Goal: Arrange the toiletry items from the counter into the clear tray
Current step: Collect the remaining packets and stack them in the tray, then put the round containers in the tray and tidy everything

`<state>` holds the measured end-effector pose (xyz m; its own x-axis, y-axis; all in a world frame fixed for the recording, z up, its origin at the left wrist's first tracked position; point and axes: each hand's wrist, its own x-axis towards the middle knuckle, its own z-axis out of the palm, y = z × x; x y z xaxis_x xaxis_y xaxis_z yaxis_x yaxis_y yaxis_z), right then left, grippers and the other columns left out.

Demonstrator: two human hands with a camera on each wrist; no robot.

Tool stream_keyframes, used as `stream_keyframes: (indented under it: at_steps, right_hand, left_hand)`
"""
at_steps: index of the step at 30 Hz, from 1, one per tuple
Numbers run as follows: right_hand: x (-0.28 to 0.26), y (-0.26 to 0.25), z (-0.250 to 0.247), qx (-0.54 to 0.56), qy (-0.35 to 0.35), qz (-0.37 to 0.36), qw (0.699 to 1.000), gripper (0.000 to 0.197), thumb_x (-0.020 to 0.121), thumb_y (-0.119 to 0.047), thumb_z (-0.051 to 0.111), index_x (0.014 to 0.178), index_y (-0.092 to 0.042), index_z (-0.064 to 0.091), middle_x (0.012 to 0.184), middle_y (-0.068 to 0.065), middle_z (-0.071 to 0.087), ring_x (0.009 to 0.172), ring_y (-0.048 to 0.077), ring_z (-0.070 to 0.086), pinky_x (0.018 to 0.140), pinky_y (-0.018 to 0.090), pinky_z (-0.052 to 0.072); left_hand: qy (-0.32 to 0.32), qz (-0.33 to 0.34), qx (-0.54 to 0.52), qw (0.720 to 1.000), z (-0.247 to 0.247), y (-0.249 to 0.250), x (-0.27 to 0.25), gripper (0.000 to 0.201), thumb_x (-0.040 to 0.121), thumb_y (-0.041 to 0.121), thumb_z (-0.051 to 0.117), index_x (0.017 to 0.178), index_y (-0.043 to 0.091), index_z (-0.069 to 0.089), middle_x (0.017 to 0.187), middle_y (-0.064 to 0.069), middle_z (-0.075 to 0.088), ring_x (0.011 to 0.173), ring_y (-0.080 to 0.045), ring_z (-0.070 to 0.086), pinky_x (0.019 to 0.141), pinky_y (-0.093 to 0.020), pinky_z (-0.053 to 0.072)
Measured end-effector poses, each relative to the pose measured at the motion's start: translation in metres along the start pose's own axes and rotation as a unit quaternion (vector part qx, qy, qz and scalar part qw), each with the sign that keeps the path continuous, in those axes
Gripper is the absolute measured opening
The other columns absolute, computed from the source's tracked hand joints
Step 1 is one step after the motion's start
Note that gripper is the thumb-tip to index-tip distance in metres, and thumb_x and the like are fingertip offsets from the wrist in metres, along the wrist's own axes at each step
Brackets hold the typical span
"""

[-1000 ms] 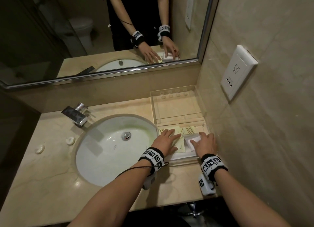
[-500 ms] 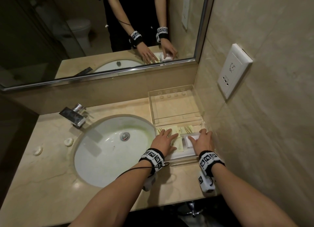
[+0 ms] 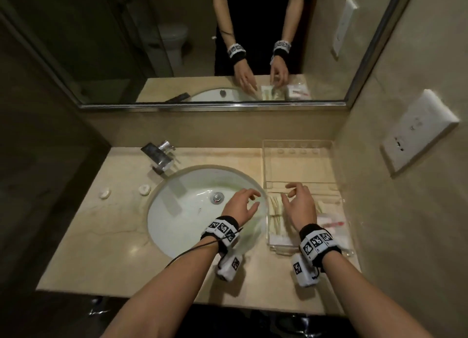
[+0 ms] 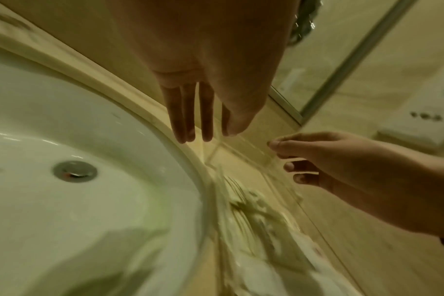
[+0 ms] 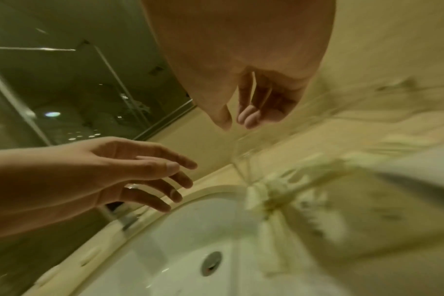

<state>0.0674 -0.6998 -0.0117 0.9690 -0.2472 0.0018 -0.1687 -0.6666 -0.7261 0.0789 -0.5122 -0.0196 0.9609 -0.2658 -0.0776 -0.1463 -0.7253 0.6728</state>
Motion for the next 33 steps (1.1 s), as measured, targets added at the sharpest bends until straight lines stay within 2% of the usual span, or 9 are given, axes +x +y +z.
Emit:
stream_keyframes:
  at_steps: [3, 8, 12, 15, 18, 23, 25, 28, 33]
  right_hand:
    - [0.0, -0.049, 0.041, 0.048, -0.067, -0.065, 0.994, 0.015, 0.089, -0.017, 0.063, 0.104, -0.017, 0.062, 0.093, 0.002, 0.062, 0.071, 0.013, 0.059, 0.07, 0.033, 0.052]
    - [-0.012, -0.13, 0.119, 0.08, -0.178, -0.149, 0.969, 0.011, 0.089, -0.015, 0.061, 0.1, -0.018, 0.063, 0.085, -0.002, 0.065, 0.072, 0.013, 0.062, 0.068, 0.028, 0.052]
    - [-0.024, -0.187, 0.18, 0.076, -0.233, -0.178, 0.953, 0.011, 0.089, -0.012, 0.061, 0.098, -0.015, 0.064, 0.082, 0.0, 0.065, 0.069, 0.014, 0.06, 0.066, 0.025, 0.048]
    - [-0.03, -0.221, 0.225, 0.078, -0.26, -0.18, 0.945, 0.013, 0.09, -0.015, 0.062, 0.102, -0.016, 0.062, 0.084, 0.0, 0.065, 0.069, 0.013, 0.061, 0.064, 0.021, 0.046]
    - [-0.033, -0.246, 0.265, 0.076, -0.265, -0.177, 0.945, 0.018, 0.089, -0.017, 0.062, 0.107, -0.014, 0.06, 0.087, 0.002, 0.066, 0.069, 0.013, 0.062, 0.066, 0.025, 0.051]
    - [-0.028, -0.264, 0.32, 0.03, -0.274, -0.164, 0.947, 0.022, 0.086, -0.016, 0.068, 0.107, -0.014, 0.059, 0.1, 0.008, 0.063, 0.074, 0.018, 0.063, 0.071, 0.032, 0.053]
    - [-0.024, -0.266, 0.336, -0.012, -0.272, -0.154, 0.95, 0.03, 0.085, -0.017, 0.07, 0.112, -0.015, 0.058, 0.113, 0.009, 0.058, 0.087, 0.023, 0.064, 0.079, 0.034, 0.053]
    - [-0.019, -0.269, 0.352, -0.076, -0.264, -0.13, 0.953, 0.045, 0.081, -0.016, 0.074, 0.122, -0.016, 0.057, 0.129, 0.011, 0.05, 0.114, 0.029, 0.054, 0.097, 0.038, 0.047]
    - [-0.013, -0.266, 0.363, -0.15, -0.281, -0.138, 0.938, 0.062, 0.078, -0.02, 0.078, 0.134, -0.026, 0.053, 0.14, 0.006, 0.046, 0.123, 0.033, 0.044, 0.103, 0.043, 0.041]
  left_hand:
    - [0.056, -0.062, -0.026, 0.996, -0.043, -0.039, -0.018, 0.015, 0.088, 0.026, 0.057, 0.102, 0.024, 0.063, 0.098, 0.002, 0.065, 0.08, -0.015, 0.061, 0.079, -0.037, 0.054]
    - [0.142, -0.178, -0.047, 0.972, -0.114, -0.119, -0.065, 0.01, 0.084, 0.023, 0.057, 0.09, 0.027, 0.063, 0.092, 0.004, 0.067, 0.074, -0.015, 0.061, 0.076, -0.037, 0.054]
    - [0.188, -0.249, -0.066, 0.948, -0.16, -0.182, -0.104, 0.014, 0.083, 0.017, 0.056, 0.089, 0.026, 0.065, 0.088, 0.002, 0.068, 0.071, -0.015, 0.057, 0.076, -0.035, 0.055]
    - [0.23, -0.322, -0.109, 0.912, -0.189, -0.224, -0.128, 0.015, 0.084, 0.016, 0.056, 0.085, 0.027, 0.066, 0.08, 0.003, 0.066, 0.067, -0.018, 0.058, 0.071, -0.034, 0.056]
    - [0.259, -0.365, -0.127, 0.885, -0.214, -0.261, -0.145, 0.013, 0.085, 0.015, 0.056, 0.084, 0.023, 0.065, 0.081, 0.001, 0.067, 0.076, -0.022, 0.064, 0.075, -0.031, 0.055]
    - [0.231, -0.384, -0.11, 0.887, -0.244, -0.308, -0.148, 0.012, 0.082, 0.017, 0.061, 0.093, 0.021, 0.064, 0.094, -0.001, 0.066, 0.086, -0.023, 0.065, 0.083, -0.036, 0.054]
    - [0.208, -0.372, -0.088, 0.9, -0.253, -0.323, -0.141, 0.023, 0.081, 0.016, 0.067, 0.104, 0.017, 0.061, 0.106, -0.003, 0.061, 0.094, -0.023, 0.062, 0.088, -0.035, 0.051]
    - [0.191, -0.346, -0.054, 0.917, -0.263, -0.342, -0.127, 0.044, 0.077, 0.012, 0.072, 0.117, 0.017, 0.055, 0.123, -0.002, 0.053, 0.109, -0.023, 0.055, 0.098, -0.037, 0.047]
    - [0.151, -0.295, -0.026, 0.943, -0.273, -0.361, -0.102, 0.065, 0.08, 0.009, 0.07, 0.139, 0.018, 0.044, 0.15, -0.001, 0.038, 0.135, -0.023, 0.037, 0.114, -0.031, 0.03]
